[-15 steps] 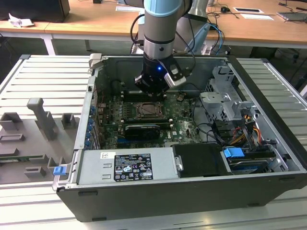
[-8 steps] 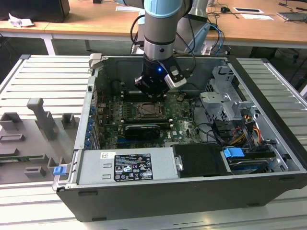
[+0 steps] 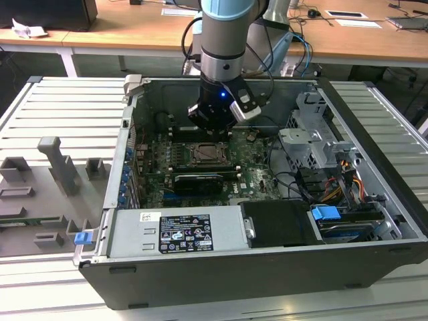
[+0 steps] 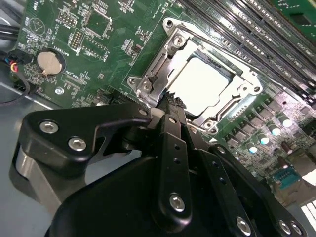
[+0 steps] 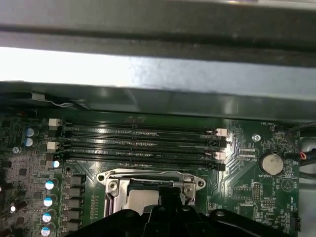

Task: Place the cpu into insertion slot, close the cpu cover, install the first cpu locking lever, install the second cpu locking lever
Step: 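Install the second cpu locking lever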

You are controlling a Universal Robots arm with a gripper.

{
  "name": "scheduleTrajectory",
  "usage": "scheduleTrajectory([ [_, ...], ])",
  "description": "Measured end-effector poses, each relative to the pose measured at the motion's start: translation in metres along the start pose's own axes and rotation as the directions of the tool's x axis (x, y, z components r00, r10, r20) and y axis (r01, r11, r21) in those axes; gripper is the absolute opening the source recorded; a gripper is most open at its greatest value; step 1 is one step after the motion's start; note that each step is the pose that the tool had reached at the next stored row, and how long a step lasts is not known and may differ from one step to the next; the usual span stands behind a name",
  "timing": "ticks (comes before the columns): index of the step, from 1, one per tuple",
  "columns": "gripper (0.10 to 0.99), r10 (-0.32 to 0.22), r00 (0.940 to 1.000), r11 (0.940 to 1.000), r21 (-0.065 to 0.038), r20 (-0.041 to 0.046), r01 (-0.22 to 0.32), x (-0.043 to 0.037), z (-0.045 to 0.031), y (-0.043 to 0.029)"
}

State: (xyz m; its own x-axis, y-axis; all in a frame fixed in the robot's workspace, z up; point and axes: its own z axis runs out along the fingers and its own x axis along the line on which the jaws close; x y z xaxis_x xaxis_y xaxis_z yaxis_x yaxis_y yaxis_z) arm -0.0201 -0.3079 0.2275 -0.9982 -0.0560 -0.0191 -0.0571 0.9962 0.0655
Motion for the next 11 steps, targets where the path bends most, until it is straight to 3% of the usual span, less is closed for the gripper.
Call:
scheduleTrajectory([
  [3, 0.106, 0.000, 1.0000, 1.0000, 0.000, 0.0000, 0.000, -0.0001, -0.0045, 0.0002],
  [11, 0.106, 0.000, 1.0000, 1.0000, 0.000, 0.0000, 0.000, 0.0004, -0.0047, -0.0075],
])
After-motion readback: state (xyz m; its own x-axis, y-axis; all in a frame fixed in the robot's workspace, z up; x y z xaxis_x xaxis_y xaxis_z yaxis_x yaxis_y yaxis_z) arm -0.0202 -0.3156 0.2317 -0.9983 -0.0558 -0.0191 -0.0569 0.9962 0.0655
